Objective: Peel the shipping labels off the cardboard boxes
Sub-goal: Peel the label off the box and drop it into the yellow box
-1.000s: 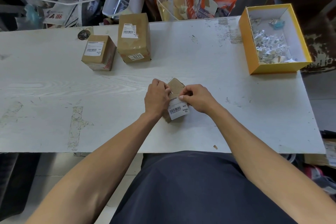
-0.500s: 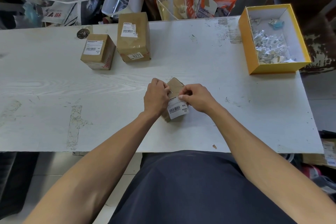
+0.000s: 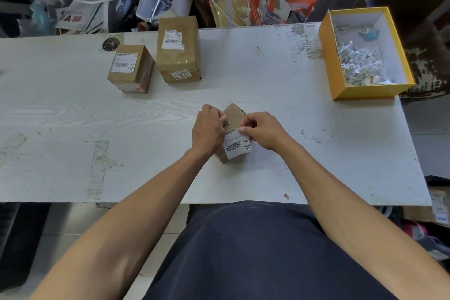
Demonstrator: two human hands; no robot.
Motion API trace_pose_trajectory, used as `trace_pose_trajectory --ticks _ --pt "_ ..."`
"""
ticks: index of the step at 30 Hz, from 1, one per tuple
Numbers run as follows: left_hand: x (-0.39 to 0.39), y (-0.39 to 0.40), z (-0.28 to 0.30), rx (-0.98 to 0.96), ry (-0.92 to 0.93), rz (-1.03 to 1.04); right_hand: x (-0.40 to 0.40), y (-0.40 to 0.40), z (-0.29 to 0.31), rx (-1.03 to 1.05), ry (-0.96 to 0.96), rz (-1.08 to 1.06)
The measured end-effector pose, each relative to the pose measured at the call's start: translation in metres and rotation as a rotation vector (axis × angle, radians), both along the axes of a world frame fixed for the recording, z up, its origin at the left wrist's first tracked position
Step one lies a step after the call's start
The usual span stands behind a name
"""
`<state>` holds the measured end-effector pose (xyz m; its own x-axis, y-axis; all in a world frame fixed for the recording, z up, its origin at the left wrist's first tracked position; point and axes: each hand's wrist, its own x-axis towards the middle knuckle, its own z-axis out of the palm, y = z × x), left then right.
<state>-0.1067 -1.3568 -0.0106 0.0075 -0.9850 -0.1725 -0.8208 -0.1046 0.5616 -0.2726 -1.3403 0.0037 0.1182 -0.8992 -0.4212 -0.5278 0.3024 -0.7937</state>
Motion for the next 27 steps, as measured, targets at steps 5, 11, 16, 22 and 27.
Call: trace_pose_trajectory --ticks 5,11,16,22,27 --pt "0.0 -0.002 -0.001 0.024 0.006 0.018 0.0 0.0 0.0 0.014 -0.01 -0.005" --pt "0.004 -0.012 0.003 0.16 0.16 0.078 0.001 0.0 0.008 0.078 -0.063 -0.045" --pt "0.008 -0.013 0.016 0.252 0.296 0.075 0.001 0.0 0.025 0.169 -0.227 -0.123" --pt "0.013 -0.002 0.014 0.298 0.51 0.168 -0.005 0.003 0.029 0.269 -0.402 -0.288" --pt "0.019 0.006 0.01 0.411 0.811 0.282 -0.015 0.009 0.026 0.265 -0.46 -0.398"
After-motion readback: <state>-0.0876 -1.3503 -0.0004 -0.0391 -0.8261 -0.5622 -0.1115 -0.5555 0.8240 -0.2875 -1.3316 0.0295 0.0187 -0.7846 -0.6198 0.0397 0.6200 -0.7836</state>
